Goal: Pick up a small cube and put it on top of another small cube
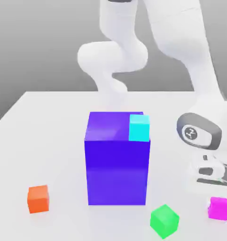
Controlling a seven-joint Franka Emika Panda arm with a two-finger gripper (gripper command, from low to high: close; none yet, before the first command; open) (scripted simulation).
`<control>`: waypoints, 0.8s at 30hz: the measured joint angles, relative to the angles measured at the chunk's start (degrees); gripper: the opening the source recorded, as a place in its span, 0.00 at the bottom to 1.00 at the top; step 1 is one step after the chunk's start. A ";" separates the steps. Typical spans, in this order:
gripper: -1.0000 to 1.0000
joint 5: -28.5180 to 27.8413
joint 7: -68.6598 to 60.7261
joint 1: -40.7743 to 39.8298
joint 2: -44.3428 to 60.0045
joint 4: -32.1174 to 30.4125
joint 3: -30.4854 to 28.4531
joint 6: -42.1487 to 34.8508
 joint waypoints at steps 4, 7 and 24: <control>0.00 7.66 1.01 -2.89 -5.47 -0.91 2.51 -1.85; 0.00 12.91 3.58 -4.30 -8.86 -1.22 3.16 -2.60; 0.00 24.24 32.09 -8.07 -21.07 -2.82 0.98 -6.47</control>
